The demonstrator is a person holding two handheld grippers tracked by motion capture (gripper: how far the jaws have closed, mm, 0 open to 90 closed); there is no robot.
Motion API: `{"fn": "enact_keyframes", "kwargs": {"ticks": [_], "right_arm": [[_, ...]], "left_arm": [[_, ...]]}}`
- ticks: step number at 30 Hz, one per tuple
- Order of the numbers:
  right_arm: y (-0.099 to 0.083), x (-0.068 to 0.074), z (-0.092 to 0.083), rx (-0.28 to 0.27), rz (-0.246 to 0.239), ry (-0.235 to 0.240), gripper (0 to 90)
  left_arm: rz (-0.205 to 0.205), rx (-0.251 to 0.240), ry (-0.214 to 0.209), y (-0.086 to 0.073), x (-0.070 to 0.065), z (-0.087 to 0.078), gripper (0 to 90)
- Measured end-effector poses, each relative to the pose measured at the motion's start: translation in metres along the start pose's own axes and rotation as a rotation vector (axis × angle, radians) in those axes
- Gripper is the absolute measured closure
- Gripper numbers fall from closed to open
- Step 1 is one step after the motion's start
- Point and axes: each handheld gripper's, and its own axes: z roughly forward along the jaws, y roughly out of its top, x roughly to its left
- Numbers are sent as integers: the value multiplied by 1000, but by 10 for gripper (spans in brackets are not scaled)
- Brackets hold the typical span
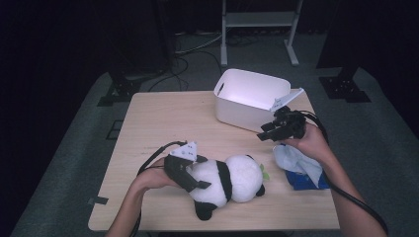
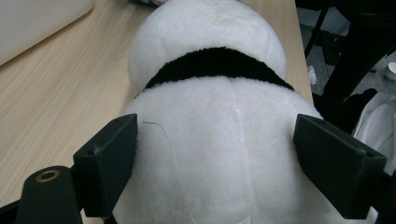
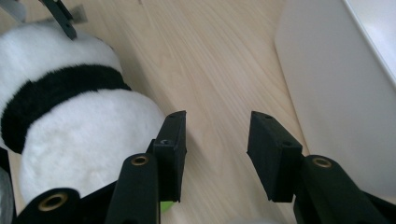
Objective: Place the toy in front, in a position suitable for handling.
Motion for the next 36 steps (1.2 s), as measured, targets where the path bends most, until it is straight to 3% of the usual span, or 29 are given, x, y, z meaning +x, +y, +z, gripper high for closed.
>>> {"fn": "enact_keyframes", "kwargs": {"ticks": [20, 36], "right_arm": [[50, -11, 22, 24, -65, 18, 479], [79, -29, 32, 36, -72, -5, 471]], "left_arm": [[-5, -10, -6, -1, 0, 0, 142], [-2, -11, -8, -1, 0, 0, 141]]}}
